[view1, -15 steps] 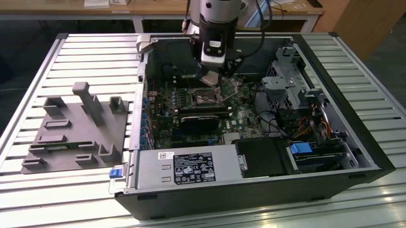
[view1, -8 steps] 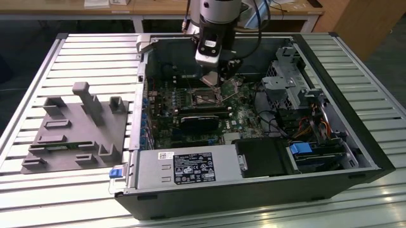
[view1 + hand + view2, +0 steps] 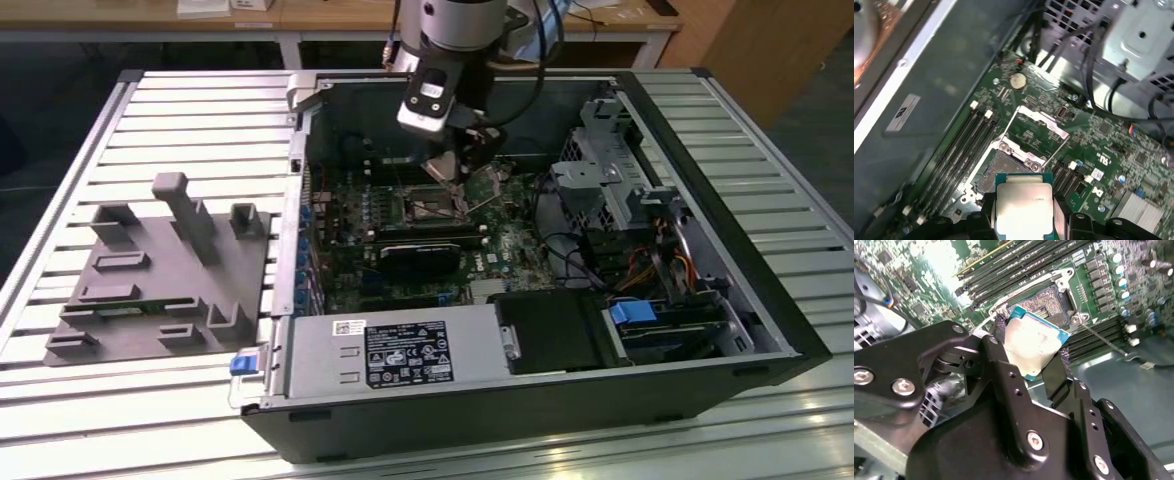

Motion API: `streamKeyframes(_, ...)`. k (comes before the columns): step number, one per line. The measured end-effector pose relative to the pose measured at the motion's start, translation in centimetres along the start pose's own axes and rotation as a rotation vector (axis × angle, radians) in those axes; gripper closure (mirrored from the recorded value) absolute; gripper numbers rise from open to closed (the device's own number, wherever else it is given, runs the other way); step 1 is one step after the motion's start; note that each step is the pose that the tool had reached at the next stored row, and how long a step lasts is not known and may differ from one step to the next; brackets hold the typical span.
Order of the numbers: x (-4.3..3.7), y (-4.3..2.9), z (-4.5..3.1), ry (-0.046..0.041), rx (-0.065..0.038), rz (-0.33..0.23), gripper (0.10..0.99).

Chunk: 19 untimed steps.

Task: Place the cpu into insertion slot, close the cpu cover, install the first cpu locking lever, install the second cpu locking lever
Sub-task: 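Place the cpu into insertion slot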

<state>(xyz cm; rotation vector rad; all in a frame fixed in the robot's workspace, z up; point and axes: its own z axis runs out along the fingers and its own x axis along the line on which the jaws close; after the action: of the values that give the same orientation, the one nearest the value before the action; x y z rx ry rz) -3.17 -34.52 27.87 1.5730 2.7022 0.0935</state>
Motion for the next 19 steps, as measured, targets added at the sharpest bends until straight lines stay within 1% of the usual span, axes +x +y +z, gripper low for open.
streamKeyframes(19,-0.01,-0.02,0.34,-0.0202,-0.006,0.344,0.549)
